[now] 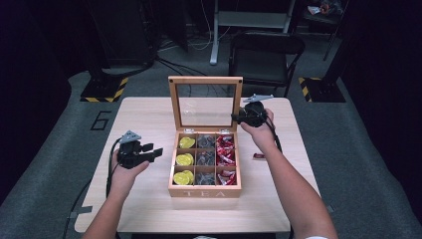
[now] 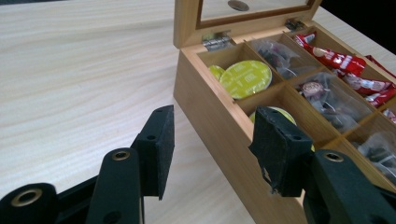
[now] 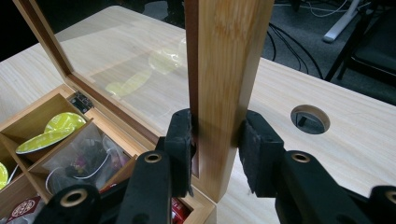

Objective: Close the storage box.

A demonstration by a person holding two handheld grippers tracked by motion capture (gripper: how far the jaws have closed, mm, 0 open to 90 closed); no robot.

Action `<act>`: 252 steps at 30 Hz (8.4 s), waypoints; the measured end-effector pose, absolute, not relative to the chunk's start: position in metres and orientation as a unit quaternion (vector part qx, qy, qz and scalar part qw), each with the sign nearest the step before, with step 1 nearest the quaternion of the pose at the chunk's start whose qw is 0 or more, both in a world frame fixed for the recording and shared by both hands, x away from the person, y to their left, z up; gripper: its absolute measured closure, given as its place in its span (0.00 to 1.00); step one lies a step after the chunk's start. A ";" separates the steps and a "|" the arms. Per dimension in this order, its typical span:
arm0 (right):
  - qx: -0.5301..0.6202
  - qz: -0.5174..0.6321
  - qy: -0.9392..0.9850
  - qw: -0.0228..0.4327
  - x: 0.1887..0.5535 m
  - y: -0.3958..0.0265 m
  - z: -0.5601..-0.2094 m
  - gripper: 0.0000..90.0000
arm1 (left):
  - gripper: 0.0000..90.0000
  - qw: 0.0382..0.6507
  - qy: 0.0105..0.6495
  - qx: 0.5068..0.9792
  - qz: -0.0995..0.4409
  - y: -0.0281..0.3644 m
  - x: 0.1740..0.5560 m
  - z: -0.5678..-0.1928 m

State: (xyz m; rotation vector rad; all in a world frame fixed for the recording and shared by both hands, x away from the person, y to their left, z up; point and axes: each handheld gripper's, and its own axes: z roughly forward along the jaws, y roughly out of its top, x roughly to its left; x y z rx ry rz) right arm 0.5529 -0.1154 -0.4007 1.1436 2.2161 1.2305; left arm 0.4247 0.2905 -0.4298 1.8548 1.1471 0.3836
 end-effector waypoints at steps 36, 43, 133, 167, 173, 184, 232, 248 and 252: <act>0.377 0.438 0.791 0.201 0.536 -0.115 -0.402 0.72 | 0.55 0.452 0.443 0.753 0.179 0.268 0.478 -0.377; 0.373 0.444 0.789 0.202 0.533 -0.116 -0.403 0.71 | 0.55 0.450 0.436 0.758 0.181 0.264 0.482 -0.369; 0.331 0.476 0.790 0.197 0.468 -0.124 -0.353 0.58 | 0.66 0.467 0.387 0.772 0.190 0.245 0.465 -0.371; 0.285 0.457 0.807 0.243 0.438 -0.121 -0.358 0.62 | 0.59 0.465 0.381 0.780 0.175 0.254 0.436 -0.369; 0.282 0.456 0.807 0.249 0.434 -0.121 -0.361 0.61 | 0.59 0.462 0.371 0.786 0.175 0.255 0.423 -0.364; 0.283 0.457 0.806 0.250 0.424 -0.123 -0.369 0.60 | 0.62 0.455 0.367 0.793 0.170 0.251 0.403 -0.359; 0.323 0.479 0.798 0.173 0.370 -0.139 -0.401 0.63 | 0.65 0.452 0.375 0.792 0.164 0.250 0.368 -0.401; 0.343 0.482 0.794 0.142 0.358 -0.140 -0.409 0.63 | 0.67 0.454 0.374 0.794 0.149 0.249 0.360 -0.414; 0.347 0.481 0.793 0.139 0.356 -0.140 -0.410 0.63 | 0.67 0.451 0.369 0.798 0.152 0.248 0.357 -0.414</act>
